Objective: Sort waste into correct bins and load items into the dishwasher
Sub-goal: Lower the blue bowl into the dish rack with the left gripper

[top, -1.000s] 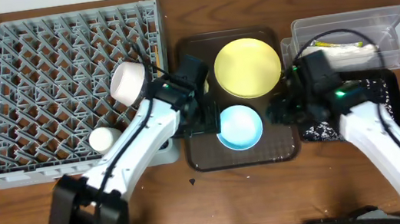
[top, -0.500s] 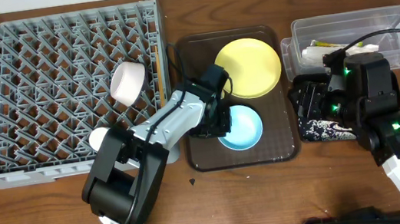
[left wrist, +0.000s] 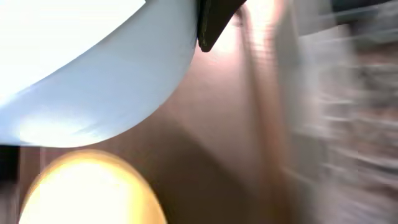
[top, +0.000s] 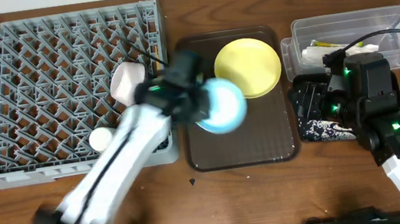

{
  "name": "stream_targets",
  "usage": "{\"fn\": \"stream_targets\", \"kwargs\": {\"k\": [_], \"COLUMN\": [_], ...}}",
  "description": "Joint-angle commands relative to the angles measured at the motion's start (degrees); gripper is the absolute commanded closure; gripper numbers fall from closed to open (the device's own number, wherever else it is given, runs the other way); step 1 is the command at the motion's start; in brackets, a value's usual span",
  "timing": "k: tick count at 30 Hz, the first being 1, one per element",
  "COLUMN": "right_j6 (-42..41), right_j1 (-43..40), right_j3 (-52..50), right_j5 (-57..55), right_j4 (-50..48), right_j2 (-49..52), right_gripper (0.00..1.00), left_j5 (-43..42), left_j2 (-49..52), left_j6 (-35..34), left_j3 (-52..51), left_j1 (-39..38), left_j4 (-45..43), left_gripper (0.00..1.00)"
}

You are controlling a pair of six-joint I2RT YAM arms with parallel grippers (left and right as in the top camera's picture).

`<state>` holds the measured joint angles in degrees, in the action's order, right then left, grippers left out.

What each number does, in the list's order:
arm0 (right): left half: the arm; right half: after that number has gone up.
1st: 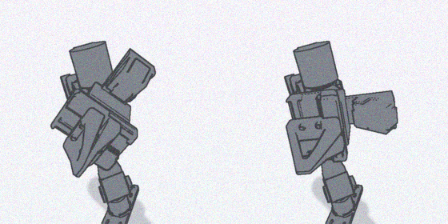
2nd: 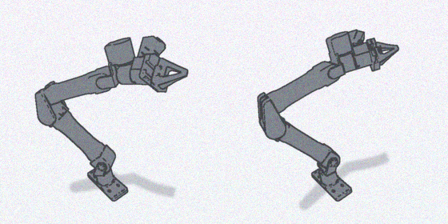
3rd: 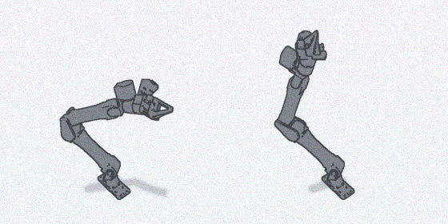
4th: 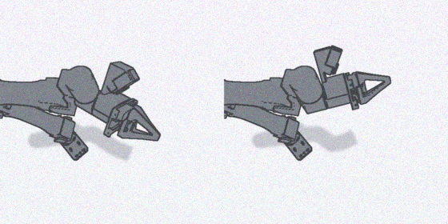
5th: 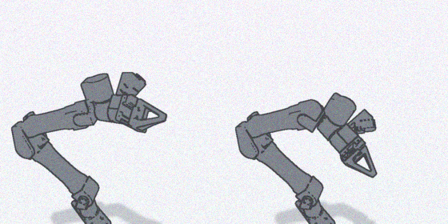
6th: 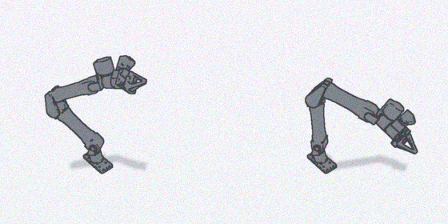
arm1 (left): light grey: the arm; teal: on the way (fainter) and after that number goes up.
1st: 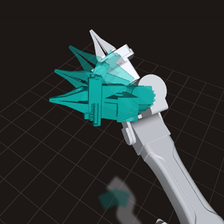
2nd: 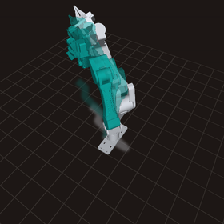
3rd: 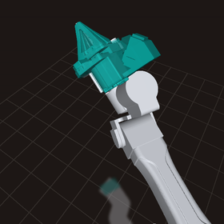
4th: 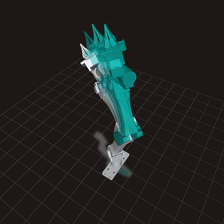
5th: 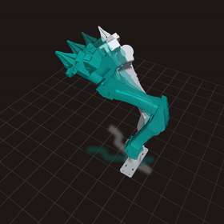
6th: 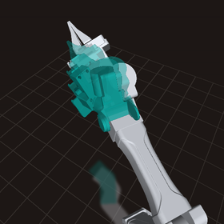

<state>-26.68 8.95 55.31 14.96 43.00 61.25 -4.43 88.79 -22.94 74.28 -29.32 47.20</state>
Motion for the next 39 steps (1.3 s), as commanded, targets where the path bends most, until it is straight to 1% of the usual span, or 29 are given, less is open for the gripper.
{"fn": "stream_targets", "kwargs": {"k": [1, 2, 3, 4, 6, 8, 9, 11, 12, 15, 17, 18, 20, 24, 29, 30, 33, 39], "right_j6": [0.6, 0.6, 0.6, 0.6, 0.6, 0.6, 0.6, 0.6, 0.6, 0.6, 0.6, 0.6, 0.6, 0.6, 0.6, 0.6, 0.6, 0.6], "right_j1": [-0.4, -0.4, -0.4, -0.4, -0.4, -0.4, -0.4, -0.4, -0.4, -0.4, -0.4, -0.4, -0.4, -0.4, -0.4, -0.4, -0.4, -0.4], "right_j3": [0.1, 0.1, 0.1, 0.1, 0.1, 0.1, 0.1, 0.1, 0.1, 0.1, 0.1, 0.1, 0.1, 0.1, 0.1, 0.1, 0.1, 0.1], "right_j5": [-0.2, -0.3, -0.7, -1.4, -1.7, -1.7, -1.7, -1.7, -1.7, -1.7, -1.7, -1.7, -1.7, -1.6, -1.7, -1.7, -1.7, -1.6], "right_j4": [0.0, 0.0, 0.0, 0.0, -0.1, -0.2, -0.2, -0.2, -0.1, -0.2, -0.2, -0.2, -0.1, 0.5, 0.5, 0.5, 0.0, -0.3], "right_j2": [-0.2, -0.2, -0.2, -0.2, -0.2, -0.2, -0.2, -0.2, -0.2, -0.2, -0.2, -0.2, -0.2, -0.2, -0.2, -0.2, -0.1, 0.0], "right_gripper": [0.41, 0.41, 0.41, 0.41, 0.41, 0.42, 0.41, 0.41, 0.41, 0.41, 0.41, 0.41, 0.41, 0.40, 0.40, 0.39, 0.39, 0.39], "left_j5": [30.3, 36.4, 44.4, 55.3, 67.0, 73.0, 73.2, 73.2, 73.3, 73.4, 75.2, 77.6, 78.6, 79.4, 79.2, 78.2, 73.9, 73.8], "left_j2": [-8.4, -9.4, -10.1, -10.1, -9.3, -7.8, -6.6, -4.3, -3.1, 0.2, 3.7, 6.0, 9.2, 13.4, 13.8, 13.8, 13.8, 15.0], "left_j6": [4.7, 6.5, 9.1, 13.4, 17.2, 20.9, 24.8, 28.5, 28.8, 28.7, 28.7, 28.7, 28.7, 28.7, 28.6, 28.5, 28.2, 28.2], "left_j3": [1.2, 1.2, 1.1, 1.0, 0.9, 0.9, 0.9, 0.9, 0.9, 0.9, 0.9, 0.9, 0.9, 0.5, 0.5, 0.5, -0.4, -1.7], "left_j1": [3.5, 4.1, 4.9, 5.9, 8.1, 10.7, 12.6, 15.5, 16.6, 19.1, 20.7, 21.7, 23.4, 26.8, 28.8, 28.8, 28.8, 28.8], "left_j4": [3.5, 3.8, 3.7, 2.6, -0.3, -3.9, -6.4, -8.7, -9.2, -9.9, -11.6, -13.1, -14.4, -14.4, -16.5, -16.5, -16.6, -18.3], "left_gripper": [0.93, 0.92, 0.92, 0.93, 0.92, 0.93, 0.93, 0.92, 0.93, 0.93, 0.93, 0.92, 0.93, 0.92, 0.93, 0.94, 0.93, 0.92]}}
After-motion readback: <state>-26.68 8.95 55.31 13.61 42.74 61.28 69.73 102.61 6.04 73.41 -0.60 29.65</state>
